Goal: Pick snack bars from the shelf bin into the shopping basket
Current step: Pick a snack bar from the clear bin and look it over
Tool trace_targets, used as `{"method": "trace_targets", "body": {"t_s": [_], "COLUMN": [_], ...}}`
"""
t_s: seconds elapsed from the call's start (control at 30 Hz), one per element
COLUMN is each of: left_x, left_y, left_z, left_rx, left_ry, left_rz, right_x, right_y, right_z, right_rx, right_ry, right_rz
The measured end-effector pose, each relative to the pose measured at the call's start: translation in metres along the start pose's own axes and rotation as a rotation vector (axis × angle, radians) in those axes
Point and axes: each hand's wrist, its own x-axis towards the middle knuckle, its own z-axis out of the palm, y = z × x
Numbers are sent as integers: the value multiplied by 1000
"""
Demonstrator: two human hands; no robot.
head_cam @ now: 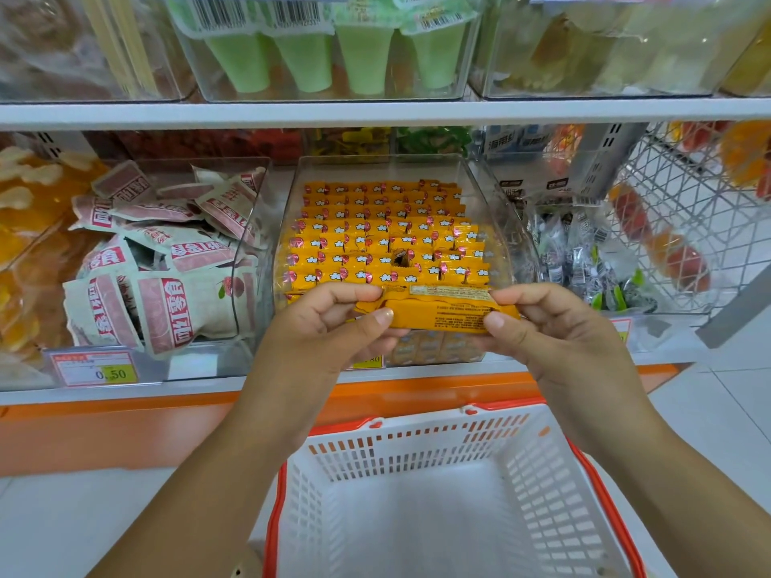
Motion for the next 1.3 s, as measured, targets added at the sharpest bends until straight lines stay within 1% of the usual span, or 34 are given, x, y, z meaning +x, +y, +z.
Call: {"method": "trace_targets", "body": {"t_s": [0.17, 0.3, 0.47, 0.6, 0.67, 0.8, 0.93, 1.0, 1.1, 1.2, 1.3], "left_x": [0, 0, 1, 2, 3, 2, 3, 4, 2, 0, -2], "left_y": [0, 1, 1, 4, 4, 1, -2, -2, -2, -3, -2], "left_z": [-1, 0, -1, -8, -11, -10, -7, -3, 4, 8, 11], "left_rx": [-51, -58, -67, -116, -100, 11, 93, 102, 123, 142, 149], "left_ry": [-2, -3, -13, -111, -124, -27, 39, 56, 85, 121, 140], "left_rz": [-21, -47, -66, -109, -110, -66, -30, -20, 3, 57, 109], "right_x": [0, 1, 4, 5, 5, 4, 6, 6, 5, 5, 4], "right_y": [-3, -2, -1, -6, -8, -2, 4, 4, 1, 0, 0], "right_z": [-1, -1, 0, -2, -2, -2, -5, -3, 1, 4, 6], "right_rx": [41, 39, 94, 193, 179, 125, 16, 37, 141, 140, 106], "right_ry": [-2, 47, 68, -14, -42, 4, 54, 51, 63, 89, 130], "right_rz": [22, 42, 71, 118, 133, 104, 93, 104, 114, 97, 28]}}
